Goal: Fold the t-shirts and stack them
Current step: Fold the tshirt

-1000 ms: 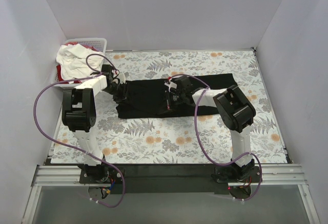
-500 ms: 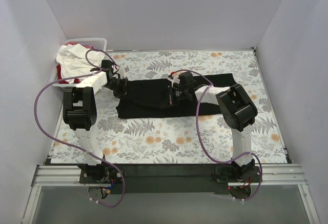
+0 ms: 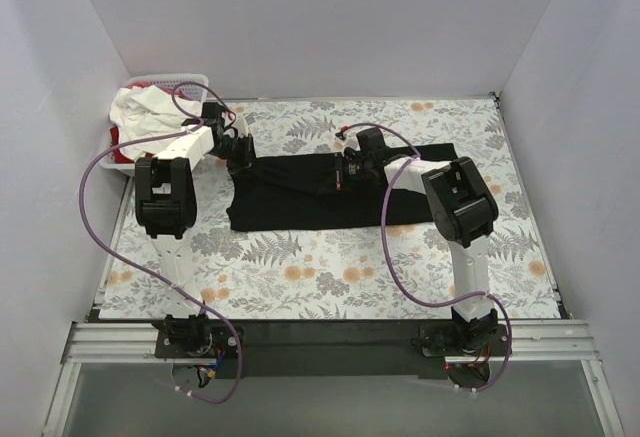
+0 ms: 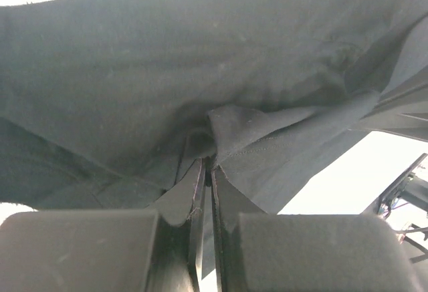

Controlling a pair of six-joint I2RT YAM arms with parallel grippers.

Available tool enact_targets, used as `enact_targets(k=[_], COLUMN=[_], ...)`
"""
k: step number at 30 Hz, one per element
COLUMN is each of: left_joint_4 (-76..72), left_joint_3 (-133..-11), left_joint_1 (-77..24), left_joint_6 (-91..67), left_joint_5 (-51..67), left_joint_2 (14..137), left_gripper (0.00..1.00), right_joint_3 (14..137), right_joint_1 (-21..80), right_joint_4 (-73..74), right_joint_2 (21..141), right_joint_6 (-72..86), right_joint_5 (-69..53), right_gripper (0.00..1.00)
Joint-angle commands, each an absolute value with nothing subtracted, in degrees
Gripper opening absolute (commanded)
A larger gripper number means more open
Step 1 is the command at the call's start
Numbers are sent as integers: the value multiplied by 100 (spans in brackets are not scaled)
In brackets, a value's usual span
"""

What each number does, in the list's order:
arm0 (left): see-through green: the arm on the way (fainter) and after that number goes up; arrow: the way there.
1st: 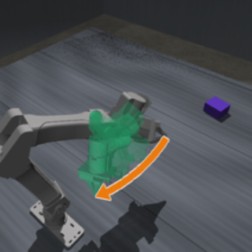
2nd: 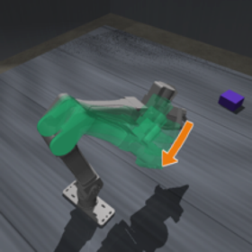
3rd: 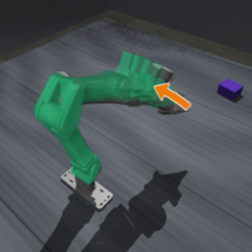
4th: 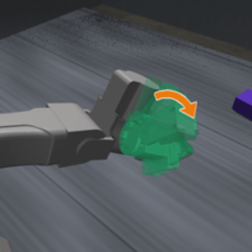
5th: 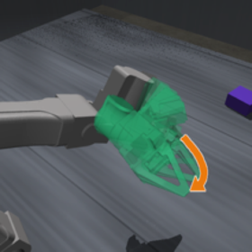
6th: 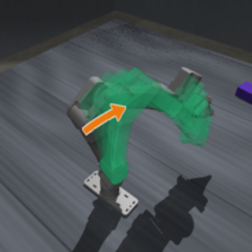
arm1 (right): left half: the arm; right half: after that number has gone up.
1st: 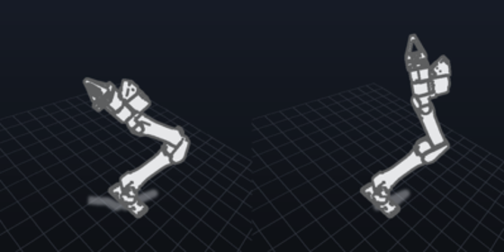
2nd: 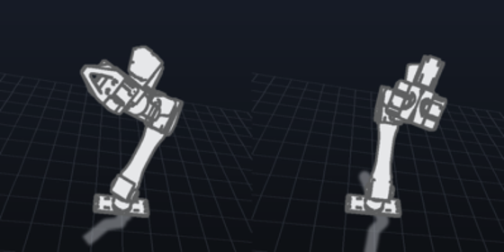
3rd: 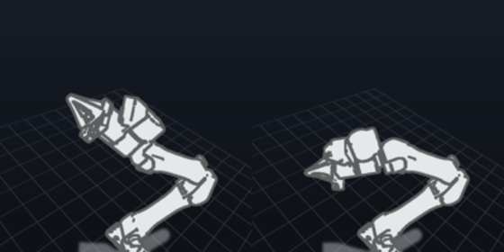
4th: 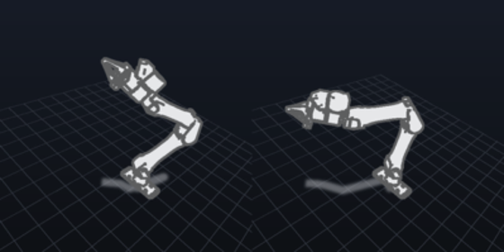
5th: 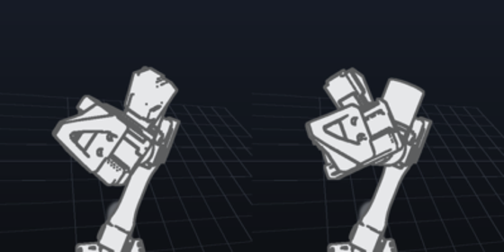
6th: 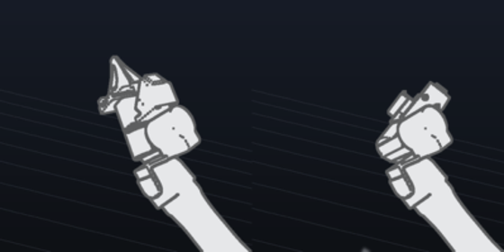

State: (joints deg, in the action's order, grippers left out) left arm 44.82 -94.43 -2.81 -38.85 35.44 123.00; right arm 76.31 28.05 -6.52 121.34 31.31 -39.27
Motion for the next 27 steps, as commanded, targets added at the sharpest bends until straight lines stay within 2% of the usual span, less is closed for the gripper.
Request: enact_targets(k=[1, 13, 23, 26, 27], left_joint_4=[4535, 4878, 5027, 5141, 5133], left_joint_3=[-9782, -8236, -7831, -7866, -7875], left_joint_1=[-264, -264, -264, -264, -264], left_joint_6=[-3981, -3876, -3920, -3841, -3789], left_joint_5=[3726, 3419, 2944, 2944, 3040], left_joint_2=[12234, 11014, 10898, 10872, 10742], left_gripper=[0, 0, 2, 20, 28], right_joint_3=[7945, 7436, 7145, 7364, 7409], right_joint_1=[2716, 2777, 2936, 2927, 2892], right_joint_4=[-747, -589, -247, 289, 551], right_joint_2=[12225, 11884, 11795, 11725, 11655], right_joint_6=[3032, 2830, 2593, 2392, 2112], right_joint_5=[-4069, -4342, -4307, -4333, -4290], right_gripper=[1, 1, 1, 17, 31])
